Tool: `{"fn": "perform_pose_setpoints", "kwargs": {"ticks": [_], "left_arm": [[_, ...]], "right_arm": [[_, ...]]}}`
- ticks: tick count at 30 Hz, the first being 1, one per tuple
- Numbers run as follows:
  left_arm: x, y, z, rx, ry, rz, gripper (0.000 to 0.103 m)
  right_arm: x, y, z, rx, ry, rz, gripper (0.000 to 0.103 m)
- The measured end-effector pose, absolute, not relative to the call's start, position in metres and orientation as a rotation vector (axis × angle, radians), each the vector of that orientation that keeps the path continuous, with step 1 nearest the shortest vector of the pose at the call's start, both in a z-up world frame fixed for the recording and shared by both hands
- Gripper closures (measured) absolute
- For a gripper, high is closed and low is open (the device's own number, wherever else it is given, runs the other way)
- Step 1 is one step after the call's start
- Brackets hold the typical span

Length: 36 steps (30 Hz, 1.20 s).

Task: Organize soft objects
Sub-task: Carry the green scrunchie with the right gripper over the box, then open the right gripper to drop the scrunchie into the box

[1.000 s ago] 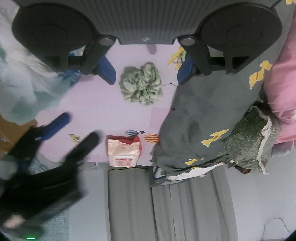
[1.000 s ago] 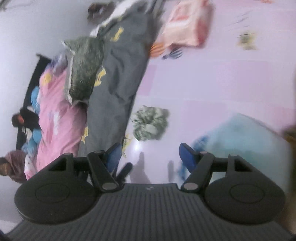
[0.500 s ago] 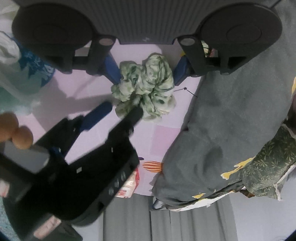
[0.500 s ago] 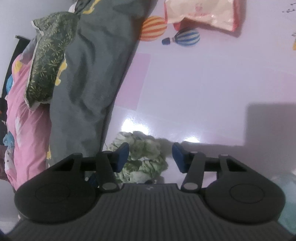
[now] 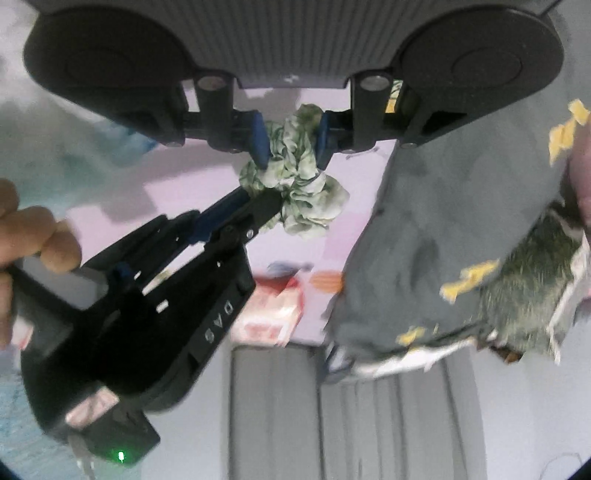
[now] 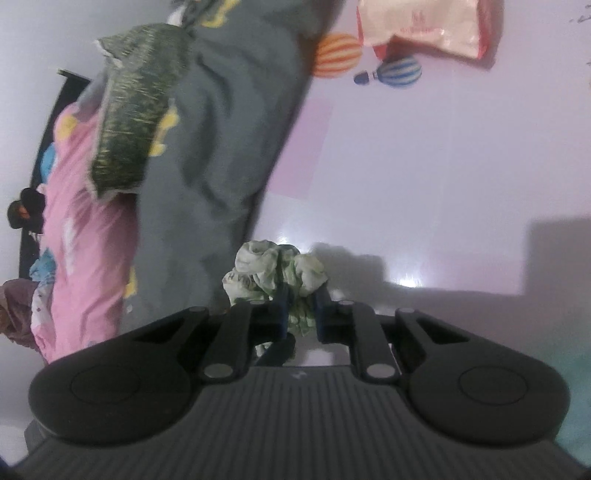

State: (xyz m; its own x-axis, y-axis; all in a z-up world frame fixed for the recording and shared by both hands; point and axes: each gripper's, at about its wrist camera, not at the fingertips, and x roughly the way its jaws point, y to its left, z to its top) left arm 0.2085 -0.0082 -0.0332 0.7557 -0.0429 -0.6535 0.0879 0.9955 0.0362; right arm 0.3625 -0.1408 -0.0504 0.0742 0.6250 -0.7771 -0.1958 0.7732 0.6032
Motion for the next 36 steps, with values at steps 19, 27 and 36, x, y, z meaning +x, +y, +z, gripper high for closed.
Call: {"fn": "perform_pose_setpoints", "kwargs": {"ticks": [19, 27, 36], "left_arm": [[0.076, -0.266, 0.04, 0.223, 0.542, -0.816, 0.075], [0.064, -0.309, 0.013, 0.289, 0.652, -0.897, 0.06], [0.09, -0.267, 0.02, 0.235, 0.682, -0.764, 0.054]], "right_arm": [[0.114, -0.478, 0.048, 0.668, 1.052, 0.193, 0.091], [0.043, -0.559, 0.009, 0.732, 1.059, 0.007, 0.091], [0.058, -0.564, -0.037, 0.638, 1.18, -0.062, 0.09]]}}
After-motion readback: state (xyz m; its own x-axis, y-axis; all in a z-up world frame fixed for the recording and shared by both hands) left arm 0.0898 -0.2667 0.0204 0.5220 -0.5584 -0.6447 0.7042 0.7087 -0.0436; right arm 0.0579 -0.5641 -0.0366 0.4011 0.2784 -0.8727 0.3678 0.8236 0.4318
